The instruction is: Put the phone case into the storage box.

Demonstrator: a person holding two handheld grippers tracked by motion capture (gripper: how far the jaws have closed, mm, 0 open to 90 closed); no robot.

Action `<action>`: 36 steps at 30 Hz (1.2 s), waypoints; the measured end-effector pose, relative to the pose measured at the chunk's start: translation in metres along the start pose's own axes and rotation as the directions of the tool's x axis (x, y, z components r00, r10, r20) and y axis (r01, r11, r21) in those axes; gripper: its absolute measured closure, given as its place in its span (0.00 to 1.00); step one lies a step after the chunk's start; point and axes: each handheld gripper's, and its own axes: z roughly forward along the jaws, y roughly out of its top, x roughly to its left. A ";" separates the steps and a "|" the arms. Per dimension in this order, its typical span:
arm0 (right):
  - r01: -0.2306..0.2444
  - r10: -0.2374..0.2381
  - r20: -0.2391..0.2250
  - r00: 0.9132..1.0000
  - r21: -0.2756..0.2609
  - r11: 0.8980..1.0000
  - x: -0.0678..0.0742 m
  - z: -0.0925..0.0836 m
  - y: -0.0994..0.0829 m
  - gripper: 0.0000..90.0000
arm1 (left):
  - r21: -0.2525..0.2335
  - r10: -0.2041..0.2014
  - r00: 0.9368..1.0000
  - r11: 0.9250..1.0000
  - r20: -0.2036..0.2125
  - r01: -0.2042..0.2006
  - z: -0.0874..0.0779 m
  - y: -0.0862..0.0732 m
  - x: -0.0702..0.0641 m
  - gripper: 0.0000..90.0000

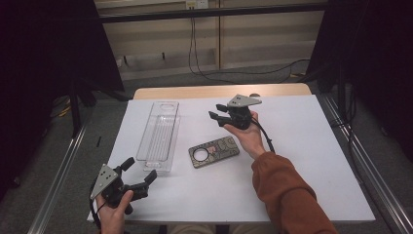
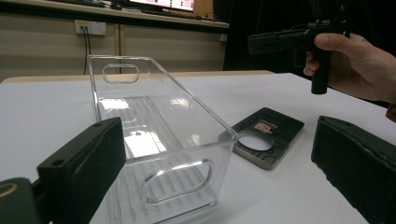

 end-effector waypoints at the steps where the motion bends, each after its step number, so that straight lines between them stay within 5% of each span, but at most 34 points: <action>1: -0.009 0.010 -0.019 1.000 0.020 1.000 -0.001 0.000 0.000 0.74 | 0.000 0.000 1.000 1.000 -0.001 0.000 0.000 0.000 0.000 0.03; 9: -0.027 0.033 -0.053 0.998 0.113 0.993 -0.002 0.003 0.008 0.90 | 0.001 -0.001 1.000 1.000 -0.002 0.001 0.000 0.000 0.000 0.03; 17: -0.041 0.070 -0.090 0.993 0.297 0.954 -0.007 0.010 0.015 1.00 | 0.003 -0.001 1.000 1.000 -0.007 0.002 0.000 0.000 0.000 0.03; 23: -0.052 0.100 -0.098 0.990 0.403 0.914 -0.010 0.015 0.023 1.00 | 0.002 0.000 1.000 1.000 -0.004 0.000 0.000 0.000 0.001 0.03; 26: -0.065 0.111 -0.070 0.991 0.466 0.882 -0.013 0.018 0.023 1.00 | 0.000 0.006 1.000 1.000 -0.008 -0.006 -0.001 0.000 0.001 0.03; 29: -0.081 0.138 -0.065 0.988 0.546 0.834 -0.018 0.022 0.022 1.00 | -0.002 0.000 1.000 1.000 -0.012 0.000 -0.001 0.000 0.001 0.03; 32: -0.066 0.137 -0.073 0.988 0.598 0.799 -0.021 0.027 0.021 1.00 | -0.001 0.000 1.000 1.000 -0.012 0.000 -0.001 0.000 0.000 0.03; 33: -0.066 0.137 -0.073 0.988 0.598 0.799 -0.021 0.027 0.021 1.00 | -0.005 0.003 1.000 1.000 -0.017 -0.003 -0.001 0.000 0.001 0.03; 34: -0.060 0.140 -0.075 0.987 0.639 0.767 -0.023 0.030 0.019 1.00 | -0.002 0.002 1.000 1.000 -0.016 -0.002 -0.001 0.000 0.001 0.03; 36: -0.050 0.135 -0.072 0.988 0.682 0.729 -0.027 0.033 0.016 1.00 | 0.000 0.000 1.000 1.000 -0.013 0.000 0.000 0.000 0.001 0.03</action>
